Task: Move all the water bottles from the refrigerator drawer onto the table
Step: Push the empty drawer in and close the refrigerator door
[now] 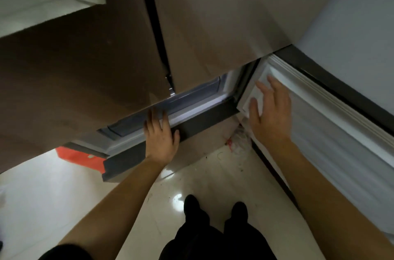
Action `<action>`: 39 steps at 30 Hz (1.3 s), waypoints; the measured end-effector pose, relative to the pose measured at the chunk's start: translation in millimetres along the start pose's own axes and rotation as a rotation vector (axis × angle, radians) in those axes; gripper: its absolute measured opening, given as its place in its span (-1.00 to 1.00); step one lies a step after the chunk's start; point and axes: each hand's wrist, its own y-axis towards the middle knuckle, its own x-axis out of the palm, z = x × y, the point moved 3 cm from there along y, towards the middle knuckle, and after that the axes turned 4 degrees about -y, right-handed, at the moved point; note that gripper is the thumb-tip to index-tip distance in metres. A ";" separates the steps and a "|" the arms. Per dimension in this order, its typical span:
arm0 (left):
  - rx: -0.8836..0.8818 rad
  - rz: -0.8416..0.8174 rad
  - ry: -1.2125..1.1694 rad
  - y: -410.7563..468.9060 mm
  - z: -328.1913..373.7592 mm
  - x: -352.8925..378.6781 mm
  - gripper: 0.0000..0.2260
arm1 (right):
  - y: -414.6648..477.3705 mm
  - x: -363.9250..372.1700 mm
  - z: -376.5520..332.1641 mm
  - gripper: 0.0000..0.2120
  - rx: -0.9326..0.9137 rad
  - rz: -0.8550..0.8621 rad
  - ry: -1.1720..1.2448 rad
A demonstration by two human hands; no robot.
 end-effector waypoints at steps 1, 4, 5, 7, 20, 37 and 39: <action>0.033 -0.008 -0.031 5.3 16.6 2.5 -0.36 | -2.3 -15.7 10.8 -0.66 -0.007 0.050 -0.028; 0.168 0.005 -0.127 19.5 75.7 2.0 -0.40 | -10.3 -52.1 28.9 -0.68 -0.027 0.075 -0.045; 0.216 0.016 -0.159 22.7 96.7 -0.5 -0.41 | -14.3 -62.0 31.7 -0.68 -0.030 0.073 -0.070; 0.322 0.045 -0.237 25.0 138.8 -8.4 -0.43 | -21.6 -82.5 41.0 -0.69 0.004 0.104 -0.135; 0.637 0.115 -0.312 -56.0 361.5 -47.3 -0.46 | -131.4 -286.9 222.0 -0.13 0.844 -0.330 -0.645; 0.485 -0.041 -0.411 -161.9 422.9 -40.7 -0.51 | -173.9 -326.7 240.7 -0.17 0.556 -0.779 -0.129; 0.452 -0.055 -0.490 -171.4 413.8 -40.6 -0.49 | -181.9 -320.0 223.2 -0.14 0.573 -0.861 -0.055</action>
